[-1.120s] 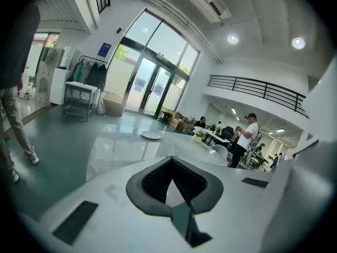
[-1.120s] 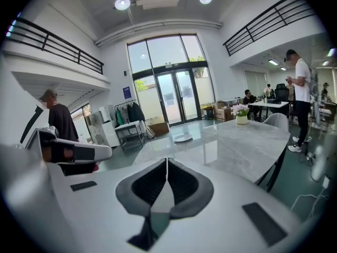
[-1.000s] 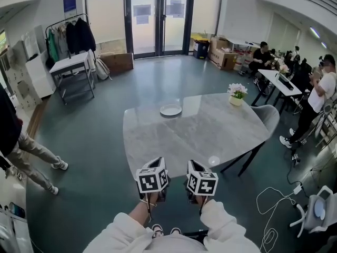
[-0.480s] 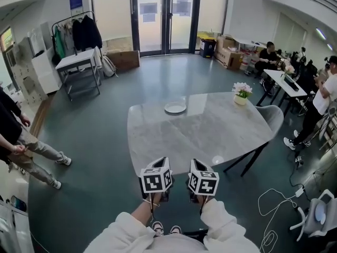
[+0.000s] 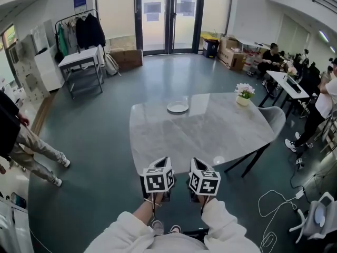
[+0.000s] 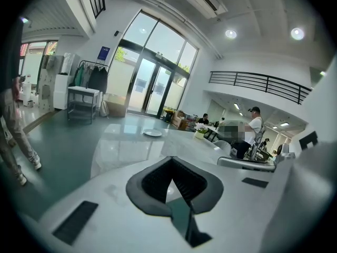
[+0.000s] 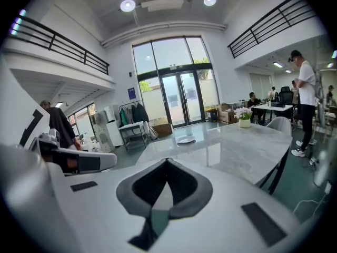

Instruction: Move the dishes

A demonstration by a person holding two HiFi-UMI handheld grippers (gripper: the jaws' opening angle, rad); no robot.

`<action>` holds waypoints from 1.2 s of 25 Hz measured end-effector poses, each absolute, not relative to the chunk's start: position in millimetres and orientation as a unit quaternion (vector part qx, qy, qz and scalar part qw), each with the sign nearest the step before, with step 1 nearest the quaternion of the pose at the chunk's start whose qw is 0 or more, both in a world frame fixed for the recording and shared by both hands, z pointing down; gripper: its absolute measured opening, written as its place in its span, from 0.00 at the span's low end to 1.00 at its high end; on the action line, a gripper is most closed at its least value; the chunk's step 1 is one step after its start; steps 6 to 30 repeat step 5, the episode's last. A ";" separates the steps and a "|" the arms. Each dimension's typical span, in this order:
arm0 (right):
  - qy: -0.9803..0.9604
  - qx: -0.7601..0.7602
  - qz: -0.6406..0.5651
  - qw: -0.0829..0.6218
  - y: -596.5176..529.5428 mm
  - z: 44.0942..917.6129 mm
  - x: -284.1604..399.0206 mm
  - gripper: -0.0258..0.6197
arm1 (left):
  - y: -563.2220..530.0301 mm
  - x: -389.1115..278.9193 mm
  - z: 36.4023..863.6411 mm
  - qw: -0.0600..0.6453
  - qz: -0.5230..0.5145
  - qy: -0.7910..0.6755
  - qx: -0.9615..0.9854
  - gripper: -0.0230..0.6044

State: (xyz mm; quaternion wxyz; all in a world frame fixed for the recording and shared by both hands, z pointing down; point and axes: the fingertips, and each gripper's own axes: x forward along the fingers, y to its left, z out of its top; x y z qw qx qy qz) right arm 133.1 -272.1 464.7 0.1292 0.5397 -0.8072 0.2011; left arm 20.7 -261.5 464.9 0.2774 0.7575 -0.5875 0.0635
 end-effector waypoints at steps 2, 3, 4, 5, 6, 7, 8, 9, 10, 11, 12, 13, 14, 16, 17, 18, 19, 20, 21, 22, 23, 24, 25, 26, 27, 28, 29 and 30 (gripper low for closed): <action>-0.807 0.539 0.202 0.129 -272.6 465.2 132.3 0.13 | -262.6 19.9 465.5 0.277 0.065 -0.587 0.758 0.05; -0.807 0.539 0.203 0.129 -272.7 465.7 131.6 0.13 | -263.1 19.1 465.7 0.277 0.065 -0.588 0.758 0.05; -0.807 0.539 0.203 0.129 -272.8 466.4 130.9 0.13 | -263.6 18.3 466.0 0.276 0.065 -0.588 0.757 0.05; -0.807 0.539 0.203 0.129 -272.9 467.1 130.2 0.13 | -264.0 17.4 466.3 0.276 0.065 -0.588 0.757 0.05; -0.807 0.539 0.203 0.129 -272.9 467.1 130.2 0.13 | -264.0 17.4 466.3 0.276 0.065 -0.588 0.757 0.05; -0.807 0.539 0.203 0.129 -272.9 467.1 130.2 0.13 | -264.0 17.4 466.3 0.276 0.065 -0.588 0.757 0.05; -0.807 0.539 0.203 0.129 -272.9 467.1 130.2 0.13 | -264.0 17.4 466.3 0.276 0.065 -0.588 0.757 0.05; -0.807 0.539 0.203 0.129 -272.9 467.1 130.2 0.13 | -264.0 17.4 466.3 0.276 0.065 -0.588 0.757 0.05; -0.807 0.539 0.203 0.129 -272.9 467.1 130.2 0.13 | -264.0 17.4 466.3 0.276 0.065 -0.588 0.757 0.05; -0.807 0.539 0.203 0.129 -272.9 467.1 130.2 0.13 | -264.0 17.4 466.3 0.276 0.065 -0.588 0.757 0.05; -0.807 0.539 0.203 0.129 -272.9 467.1 130.2 0.13 | -264.0 17.4 466.3 0.276 0.065 -0.588 0.757 0.05; -0.807 0.539 0.203 0.129 -272.9 467.1 130.2 0.13 | -264.0 17.4 466.3 0.276 0.065 -0.588 0.757 0.05; -0.807 0.539 0.203 0.129 -272.9 467.1 130.2 0.13 | -264.0 17.4 466.3 0.276 0.065 -0.588 0.757 0.05; -0.807 0.539 0.203 0.129 -272.9 467.1 130.2 0.13 | -264.0 17.4 466.3 0.276 0.065 -0.588 0.757 0.05; -0.807 0.539 0.203 0.129 -272.9 467.1 130.2 0.13 | -264.0 17.4 466.3 0.276 0.065 -0.588 0.757 0.05; -0.807 0.539 0.203 0.129 -272.9 467.1 130.2 0.13 | -264.0 17.4 466.3 0.276 0.065 -0.588 0.757 0.05; -0.807 0.539 0.203 0.129 -272.9 467.1 130.2 0.13 | -264.0 17.4 466.3 0.276 0.065 -0.588 0.757 0.05; -0.807 0.539 0.203 0.129 -272.9 467.1 130.2 0.13 | -264.0 17.4 466.3 0.276 0.065 -0.588 0.757 0.05; -0.807 0.539 0.203 0.129 -272.9 467.1 130.2 0.13 | -264.0 17.4 466.3 0.276 0.065 -0.588 0.757 0.05; -0.807 0.539 0.203 0.129 -272.9 467.1 130.2 0.13 | -264.0 17.4 466.3 0.276 0.065 -0.588 0.757 0.05; -0.807 0.539 0.203 0.129 -272.9 467.1 130.2 0.13 | -264.0 17.4 466.3 0.276 0.065 -0.588 0.757 0.05; -0.807 0.539 0.203 0.129 -272.9 467.1 130.2 0.13 | -264.0 17.4 466.3 0.276 0.065 -0.588 0.757 0.05; -0.807 0.539 0.203 0.129 -272.9 467.1 130.2 0.13 | -264.0 17.4 466.3 0.276 0.065 -0.588 0.757 0.05; -0.807 0.539 0.203 0.129 -272.9 467.1 130.2 0.13 | -264.0 17.4 466.3 0.276 0.065 -0.588 0.757 0.05; -0.807 0.539 0.203 0.129 -272.9 467.1 130.2 0.13 | -264.0 17.4 466.3 0.276 0.065 -0.588 0.757 0.05; -0.807 0.539 0.203 0.129 -272.9 467.1 130.2 0.13 | -264.0 17.4 466.3 0.276 0.065 -0.588 0.757 0.05; -0.807 0.539 0.203 0.129 -272.9 467.1 130.2 0.13 | -264.0 17.4 466.3 0.276 0.065 -0.588 0.757 0.05; -0.807 0.539 0.203 0.129 -272.9 467.1 130.2 0.13 | -264.0 17.4 466.3 0.276 0.065 -0.588 0.757 0.05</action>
